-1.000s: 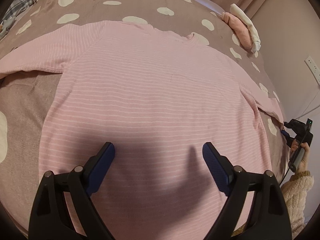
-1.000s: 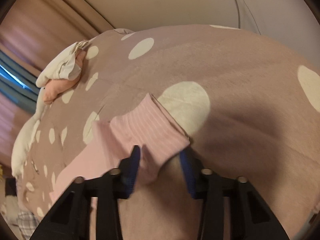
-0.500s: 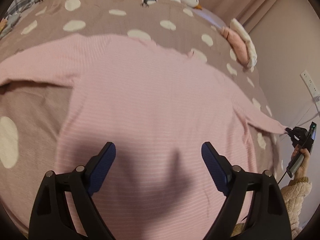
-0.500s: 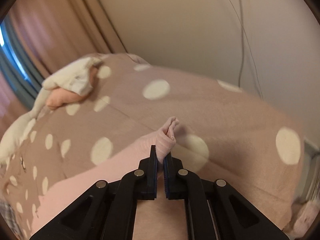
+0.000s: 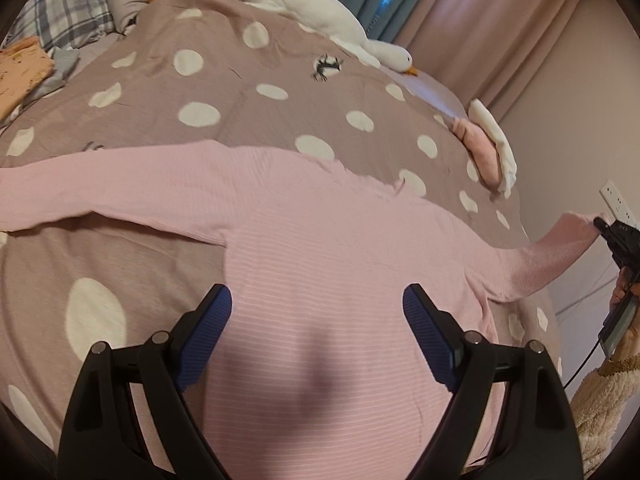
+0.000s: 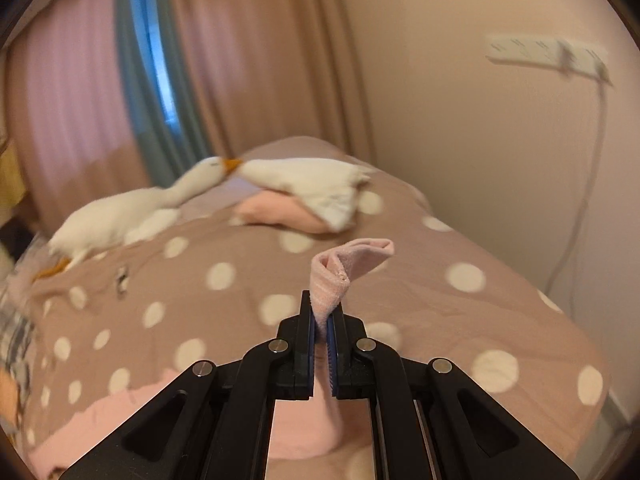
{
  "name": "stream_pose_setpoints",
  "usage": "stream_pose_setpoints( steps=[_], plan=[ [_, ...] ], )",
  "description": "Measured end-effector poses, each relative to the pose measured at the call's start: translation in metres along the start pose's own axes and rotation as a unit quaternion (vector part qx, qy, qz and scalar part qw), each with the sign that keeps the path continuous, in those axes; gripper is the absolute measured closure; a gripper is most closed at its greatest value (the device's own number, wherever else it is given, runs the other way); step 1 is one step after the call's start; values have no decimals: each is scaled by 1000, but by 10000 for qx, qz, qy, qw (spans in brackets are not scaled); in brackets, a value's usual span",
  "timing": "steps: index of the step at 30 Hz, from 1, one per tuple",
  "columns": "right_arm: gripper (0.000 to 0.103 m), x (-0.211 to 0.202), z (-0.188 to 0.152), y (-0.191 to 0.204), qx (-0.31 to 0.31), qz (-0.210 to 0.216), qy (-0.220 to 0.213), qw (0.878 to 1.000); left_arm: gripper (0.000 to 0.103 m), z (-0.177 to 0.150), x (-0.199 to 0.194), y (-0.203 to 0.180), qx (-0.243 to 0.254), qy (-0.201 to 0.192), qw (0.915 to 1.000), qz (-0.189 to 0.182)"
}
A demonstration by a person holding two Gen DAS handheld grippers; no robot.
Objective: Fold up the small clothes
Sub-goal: 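Carry the sleeve across the shirt body and open the right gripper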
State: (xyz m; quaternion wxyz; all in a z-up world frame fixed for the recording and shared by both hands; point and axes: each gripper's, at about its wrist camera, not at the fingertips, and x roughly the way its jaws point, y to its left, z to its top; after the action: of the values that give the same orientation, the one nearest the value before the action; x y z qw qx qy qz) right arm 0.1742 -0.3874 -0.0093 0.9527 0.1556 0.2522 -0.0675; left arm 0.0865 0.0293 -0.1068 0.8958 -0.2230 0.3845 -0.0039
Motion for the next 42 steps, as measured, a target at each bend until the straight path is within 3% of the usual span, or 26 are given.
stream_pose_setpoints(
  steps=[9,20,34,39,42],
  plan=[
    [97,-9,-26,90,-815,1050,226,9909,16,5,-20,17,-111,-245,9995,150],
    [97,4,-101,170,-1519,2105,1148,9589,16,6,-26,32,-237,-344,9989,229],
    [96,31,-190,219,-1929,2568,2470,9142,16,4,-19,42,-376,-214,9989,194],
    [96,47,-207,221,-1851,2688,2893,8999,16,3,-13,41,-392,-121,9991,96],
    [88,46,-203,215,-1741,2801,3054,8933,16,6,-10,36,-329,-79,9994,-8]
  ],
)
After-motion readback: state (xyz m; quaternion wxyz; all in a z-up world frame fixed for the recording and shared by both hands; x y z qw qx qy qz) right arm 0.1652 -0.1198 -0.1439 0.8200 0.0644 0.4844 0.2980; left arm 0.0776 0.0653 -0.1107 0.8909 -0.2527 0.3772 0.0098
